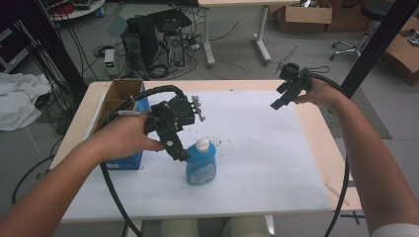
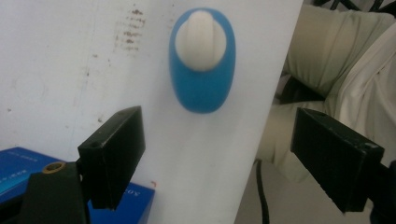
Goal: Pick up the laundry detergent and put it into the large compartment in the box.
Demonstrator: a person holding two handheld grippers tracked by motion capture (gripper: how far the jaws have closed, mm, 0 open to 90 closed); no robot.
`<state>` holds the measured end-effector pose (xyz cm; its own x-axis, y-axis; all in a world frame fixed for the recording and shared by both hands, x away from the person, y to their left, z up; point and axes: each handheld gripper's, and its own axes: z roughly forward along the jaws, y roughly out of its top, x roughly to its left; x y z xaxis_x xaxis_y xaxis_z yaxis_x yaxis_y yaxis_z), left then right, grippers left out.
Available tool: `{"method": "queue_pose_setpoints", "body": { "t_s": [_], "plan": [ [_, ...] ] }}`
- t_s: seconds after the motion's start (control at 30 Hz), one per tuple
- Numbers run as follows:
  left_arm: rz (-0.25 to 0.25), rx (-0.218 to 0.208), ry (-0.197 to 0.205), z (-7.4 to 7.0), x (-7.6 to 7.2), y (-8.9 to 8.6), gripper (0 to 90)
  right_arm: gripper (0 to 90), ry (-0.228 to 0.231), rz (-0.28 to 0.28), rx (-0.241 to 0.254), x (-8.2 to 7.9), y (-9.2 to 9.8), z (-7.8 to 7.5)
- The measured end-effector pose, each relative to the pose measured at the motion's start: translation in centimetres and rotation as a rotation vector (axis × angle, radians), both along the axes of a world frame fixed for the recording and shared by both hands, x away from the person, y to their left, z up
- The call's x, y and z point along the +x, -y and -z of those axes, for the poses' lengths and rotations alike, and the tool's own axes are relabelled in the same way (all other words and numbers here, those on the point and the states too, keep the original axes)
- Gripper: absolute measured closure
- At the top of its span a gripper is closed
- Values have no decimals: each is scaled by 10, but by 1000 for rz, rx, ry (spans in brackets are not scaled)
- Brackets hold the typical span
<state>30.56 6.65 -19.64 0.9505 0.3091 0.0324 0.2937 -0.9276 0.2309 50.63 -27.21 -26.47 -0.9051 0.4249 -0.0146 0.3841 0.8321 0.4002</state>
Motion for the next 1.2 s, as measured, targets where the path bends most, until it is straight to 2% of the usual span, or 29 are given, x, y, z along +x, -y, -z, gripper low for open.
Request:
{"method": "queue_pose_setpoints", "body": {
  "t_s": [0.2, 0.63, 0.97, 1.2],
  "plan": [
    [16, -9, -3, 3, 0, 12, 185, 174, 0, -5, 3, 1, -1, 1],
    [-1, 17, 3, 11, 8, 26, 185, 176, 1, -7, 9, 1, 2, 0],
    [30, 38, -2, 30, 14, 40, 188, 176, 2, -6, 16, 0, 2, -1],
    [18, 46, -15, 43, 19, 46, 186, 177, 3, -9, 18, 1, 2, -2]
  ]
}}
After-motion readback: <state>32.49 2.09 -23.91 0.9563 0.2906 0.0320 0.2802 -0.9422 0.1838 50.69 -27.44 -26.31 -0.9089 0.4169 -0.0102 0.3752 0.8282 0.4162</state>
